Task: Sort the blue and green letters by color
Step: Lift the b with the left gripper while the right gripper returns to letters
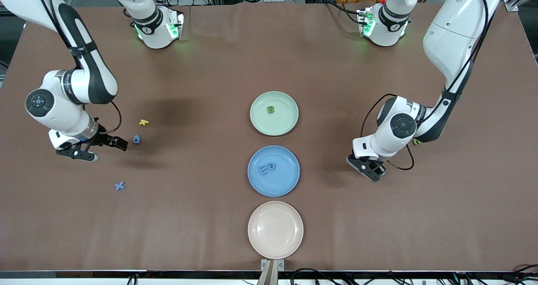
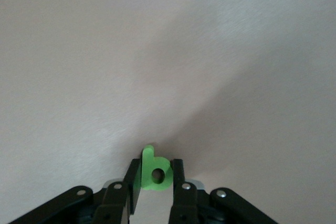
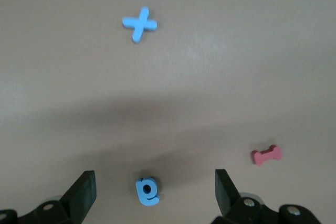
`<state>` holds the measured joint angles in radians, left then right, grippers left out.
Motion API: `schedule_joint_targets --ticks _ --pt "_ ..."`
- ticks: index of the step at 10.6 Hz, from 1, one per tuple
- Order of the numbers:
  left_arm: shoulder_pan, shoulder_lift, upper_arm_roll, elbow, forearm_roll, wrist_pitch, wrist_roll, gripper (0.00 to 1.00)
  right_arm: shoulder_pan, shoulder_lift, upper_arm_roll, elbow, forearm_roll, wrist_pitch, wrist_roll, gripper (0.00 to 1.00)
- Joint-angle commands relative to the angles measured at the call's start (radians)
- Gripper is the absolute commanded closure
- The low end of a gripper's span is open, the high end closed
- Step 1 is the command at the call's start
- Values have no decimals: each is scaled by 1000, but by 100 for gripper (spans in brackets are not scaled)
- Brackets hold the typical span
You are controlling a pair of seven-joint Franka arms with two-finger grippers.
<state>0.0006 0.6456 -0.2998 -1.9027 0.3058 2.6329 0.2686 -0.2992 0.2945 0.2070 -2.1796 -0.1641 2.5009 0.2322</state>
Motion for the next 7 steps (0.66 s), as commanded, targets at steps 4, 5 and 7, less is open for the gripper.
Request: schedule_joint_targets --ticks 4,5,7 --pt "-27 -20 -149 93 -48 -212 -351 95 -14 40 17 -178 -11 226 9 0" --pt "-36 -23 -178 90 -48 -238 -444 95 -15 69 17 -183 -11 264 7 0" --pt "-65 -23 -244 91 -48 -275 -662 95 -17 90 17 -183 -11 285 9 0"
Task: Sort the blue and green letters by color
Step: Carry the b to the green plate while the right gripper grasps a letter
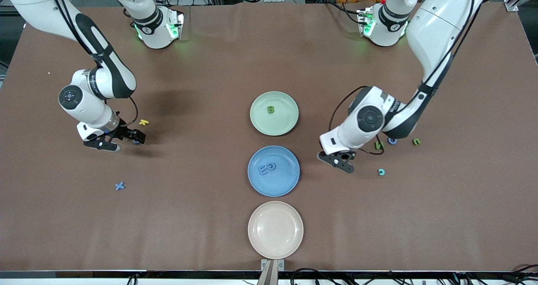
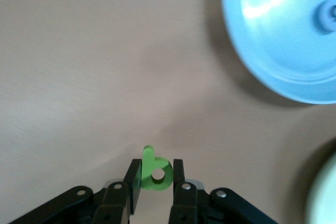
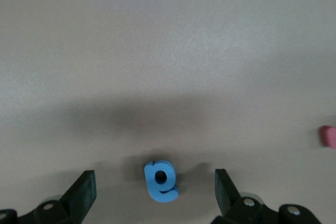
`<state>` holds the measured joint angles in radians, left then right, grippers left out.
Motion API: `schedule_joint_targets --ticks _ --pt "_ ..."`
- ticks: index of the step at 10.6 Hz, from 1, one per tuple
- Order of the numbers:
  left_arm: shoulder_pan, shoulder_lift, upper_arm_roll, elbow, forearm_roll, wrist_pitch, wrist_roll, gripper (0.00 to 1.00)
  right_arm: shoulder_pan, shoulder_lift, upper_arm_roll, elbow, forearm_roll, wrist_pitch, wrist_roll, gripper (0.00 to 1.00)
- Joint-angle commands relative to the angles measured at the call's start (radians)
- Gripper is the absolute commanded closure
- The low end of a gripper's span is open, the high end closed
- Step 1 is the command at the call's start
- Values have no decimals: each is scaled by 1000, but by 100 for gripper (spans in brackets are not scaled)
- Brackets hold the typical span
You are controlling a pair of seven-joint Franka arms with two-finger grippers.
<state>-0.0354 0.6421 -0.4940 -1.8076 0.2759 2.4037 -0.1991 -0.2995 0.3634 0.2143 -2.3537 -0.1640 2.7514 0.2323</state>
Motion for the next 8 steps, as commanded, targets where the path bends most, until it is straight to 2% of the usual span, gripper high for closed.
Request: schedule_joint_targets --ticks 1,3,4,6,7,8 --pt "-61 -16 -58 -3 -18 -46 -273 95 -16 25 10 -9 -12 34 7 11" --pt "-148 -7 -58 5 -15 -46 -456 94 -18 22 10 -7 -15 18 -28 57" --pt "-211 -6 -55 13 -5 -46 -580 94 -20 19 8 -7 -15 7 -36 67" --pt "-288 10 -49 40 -1 -46 -736 92 -32 16 8 -9 -15 -7 -39 73" --pt "-305 17 -49 42 -1 -44 -762 80 -32 17 8 -9 -15 -7 -47 81" --pt "-322 24 -49 42 5 -41 -792 73 -32 17 8 -7 -15 -9 -51 85"
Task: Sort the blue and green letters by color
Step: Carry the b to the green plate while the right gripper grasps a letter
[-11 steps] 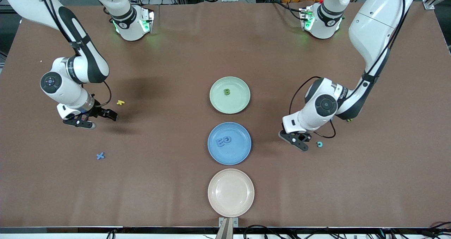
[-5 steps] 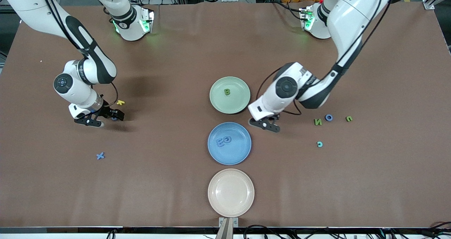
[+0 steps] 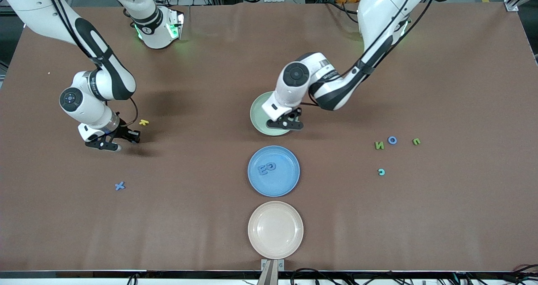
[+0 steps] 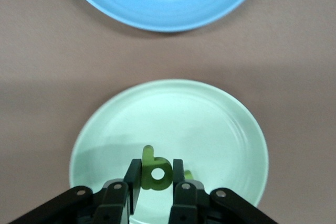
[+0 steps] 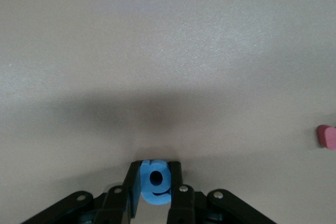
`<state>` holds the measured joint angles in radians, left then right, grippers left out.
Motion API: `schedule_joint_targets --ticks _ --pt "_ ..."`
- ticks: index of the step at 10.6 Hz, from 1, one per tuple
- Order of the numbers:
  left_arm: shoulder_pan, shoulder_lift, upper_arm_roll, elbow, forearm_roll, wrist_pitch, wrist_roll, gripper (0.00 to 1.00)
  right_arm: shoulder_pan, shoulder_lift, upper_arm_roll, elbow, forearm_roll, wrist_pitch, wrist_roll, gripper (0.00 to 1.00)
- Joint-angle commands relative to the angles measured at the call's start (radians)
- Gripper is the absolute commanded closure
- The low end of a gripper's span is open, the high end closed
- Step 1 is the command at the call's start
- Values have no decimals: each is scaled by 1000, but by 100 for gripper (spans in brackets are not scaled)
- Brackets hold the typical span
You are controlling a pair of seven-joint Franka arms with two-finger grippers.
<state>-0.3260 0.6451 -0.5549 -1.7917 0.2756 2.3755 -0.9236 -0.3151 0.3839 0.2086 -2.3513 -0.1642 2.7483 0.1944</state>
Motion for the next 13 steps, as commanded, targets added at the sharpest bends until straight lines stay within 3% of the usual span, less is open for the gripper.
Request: schedule_joint_targets --ticks 1,4,5,6,9,13 --pt "-42 21 16 26 23 -13 -102 68 -9 -5 14 -3 -15 -6 -9 86" --pt "-79 36 20 40 31 -13 -153 65 45 -37 17 79 -11 -154 25 86" --pt "-77 36 20 40 31 -13 -155 50 77 -37 17 110 -8 -177 71 86" --pt "-70 31 20 40 37 -13 -155 2 111 -30 18 145 -5 -180 132 85" --pt "-25 -13 53 37 106 -16 -114 0 250 13 20 275 52 -180 298 85" --pt "71 -111 49 28 106 -99 20 0 436 116 18 472 175 -176 338 85"
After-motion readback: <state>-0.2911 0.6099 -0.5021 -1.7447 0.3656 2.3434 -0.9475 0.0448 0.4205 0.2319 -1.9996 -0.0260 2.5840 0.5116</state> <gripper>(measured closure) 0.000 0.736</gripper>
